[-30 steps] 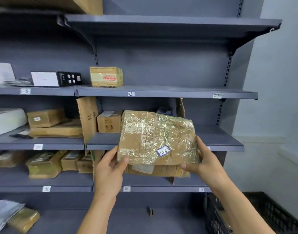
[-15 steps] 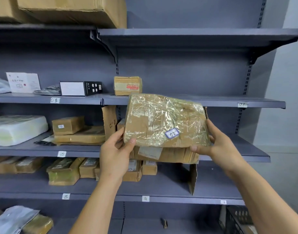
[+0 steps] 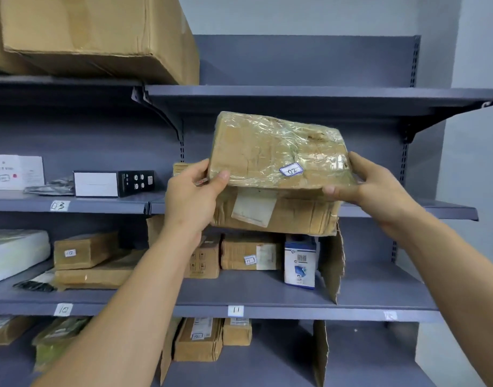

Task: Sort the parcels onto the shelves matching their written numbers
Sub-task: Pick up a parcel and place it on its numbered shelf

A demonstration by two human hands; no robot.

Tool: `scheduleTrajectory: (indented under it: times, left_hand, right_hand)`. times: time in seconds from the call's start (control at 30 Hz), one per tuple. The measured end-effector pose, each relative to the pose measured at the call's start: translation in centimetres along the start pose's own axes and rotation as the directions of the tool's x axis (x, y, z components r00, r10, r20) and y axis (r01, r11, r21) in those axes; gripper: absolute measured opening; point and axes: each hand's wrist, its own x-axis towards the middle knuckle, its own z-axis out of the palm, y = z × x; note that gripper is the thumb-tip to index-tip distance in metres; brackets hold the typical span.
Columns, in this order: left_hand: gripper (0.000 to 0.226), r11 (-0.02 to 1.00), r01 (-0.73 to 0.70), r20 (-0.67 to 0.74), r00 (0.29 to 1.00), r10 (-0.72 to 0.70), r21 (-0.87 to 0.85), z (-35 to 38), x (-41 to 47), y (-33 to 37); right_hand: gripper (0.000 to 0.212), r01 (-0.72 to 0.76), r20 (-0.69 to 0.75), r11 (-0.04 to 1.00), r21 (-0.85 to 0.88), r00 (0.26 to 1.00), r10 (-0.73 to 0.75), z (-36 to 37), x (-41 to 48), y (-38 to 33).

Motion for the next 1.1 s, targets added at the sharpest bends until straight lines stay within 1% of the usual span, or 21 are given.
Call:
scheduleTrajectory:
  times: [0.1, 0.23, 0.33, 0.37, 0.4, 0.47, 0.5, 0.57, 0.6, 0.67, 0.77, 0.83, 0.9, 0.97, 1.03, 1.1]
  left_hand:
    - [0.018, 1.000, -0.008, -0.004, 1.000, 0.008, -0.030, 1.6, 3.1, -0.2]
    - [0.015, 0.999, 0.030, -0.006, 1.000, -0.030, -0.035, 3.5, 7.1, -1.5]
    - [0.009, 0.997, 0.073, -0.020, 0.997, -0.073, 0.006, 4.6, 9.3, -3.4]
    - [0.009, 0.996, 0.090, -0.021, 0.996, -0.090, 0.026, 4.9, 9.8, -4.1]
    - [0.009, 0.994, 0.104, -0.021, 0.994, -0.103, 0.043, 5.3, 10.3, -4.9]
    - [0.010, 0.989, 0.122, -0.024, 0.992, -0.120, 0.080, 5.7, 11.0, -6.5]
    - [0.011, 0.987, 0.117, -0.029, 0.993, -0.115, 0.112, 5.9, 11.4, -7.2]
    - [0.013, 0.980, 0.085, -0.041, 0.996, -0.079, 0.181, 6.2, 12.0, -8.3]
    - [0.018, 0.978, 0.065, -0.034, 0.998, -0.059, 0.200, 6.4, 12.2, -8.7]
    - [0.041, 0.969, 0.040, -0.002, 0.999, -0.040, 0.245, 6.8, 12.4, -9.6]
    - [0.076, 0.947, 0.041, 0.058, 0.996, -0.062, 0.318, 7.5, 12.3, -11.6]
    - [0.099, 0.934, 0.048, 0.061, 0.995, -0.075, 0.355, 7.9, 12.3, -13.0]
    - [0.106, 0.907, 0.048, 0.031, 0.997, -0.067, 0.419, 8.4, 12.4, -13.8]
    - [0.101, 0.859, 0.058, -0.016, 0.998, -0.058, 0.508, 8.9, 12.7, -14.3]
    - [0.087, 0.806, 0.073, -0.068, 0.997, -0.041, 0.588, 9.3, 13.0, -14.7]
    - [0.067, 0.747, 0.065, -0.088, 0.996, -0.009, 0.662, 9.4, 13.2, -14.9]
  right_hand:
    - [0.040, 0.021, -0.022, 1.000, -0.004, 1.000, -0.021, -0.8, 3.8, 0.5]
    - [0.018, 0.017, -0.049, 1.000, 0.016, 0.999, -0.016, -0.6, 8.4, 2.2]
    - [0.016, -0.018, -0.041, 1.000, 0.009, 0.999, 0.018, 0.3, 11.1, 4.6]
    - [0.019, -0.038, -0.033, 0.999, 0.007, 0.999, 0.038, 0.6, 11.8, 5.5]
    - [0.027, -0.061, -0.028, 0.998, -0.001, 0.998, 0.061, 0.9, 12.4, 6.3]
    - [0.060, -0.094, -0.062, 0.995, -0.036, 0.994, 0.092, 1.8, 13.5, 7.8]
    - [0.066, -0.098, -0.092, 0.993, -0.060, 0.991, 0.093, 2.2, 13.9, 8.4]
    - [0.058, -0.079, -0.134, 0.990, -0.113, 0.989, 0.064, 2.8, 14.8, 9.5]
    - [0.054, -0.077, -0.147, 0.987, -0.142, 0.988, 0.056, 3.0, 15.2, 10.1]
    - [0.050, -0.087, -0.147, 0.972, -0.218, 0.988, 0.056, 3.4, 15.9, 11.0]
    - [0.045, -0.080, -0.165, 0.939, -0.334, 0.986, 0.026, 3.8, 16.7, 12.6]
    - [0.046, -0.078, -0.181, 0.927, -0.366, 0.983, 0.011, 4.3, 17.2, 13.6]
    - [0.048, -0.075, -0.190, 0.932, -0.356, 0.982, 0.007, 4.7, 17.7, 14.4]
    - [0.045, -0.076, -0.189, 0.932, -0.355, 0.982, 0.008, 5.0, 18.3, 15.2]
    - [0.046, -0.100, -0.169, 0.927, -0.362, 0.985, 0.041, 5.4, 18.7, 15.8]
    - [0.062, -0.138, -0.158, 0.909, -0.393, 0.984, 0.081, 5.9, 19.3, 16.2]
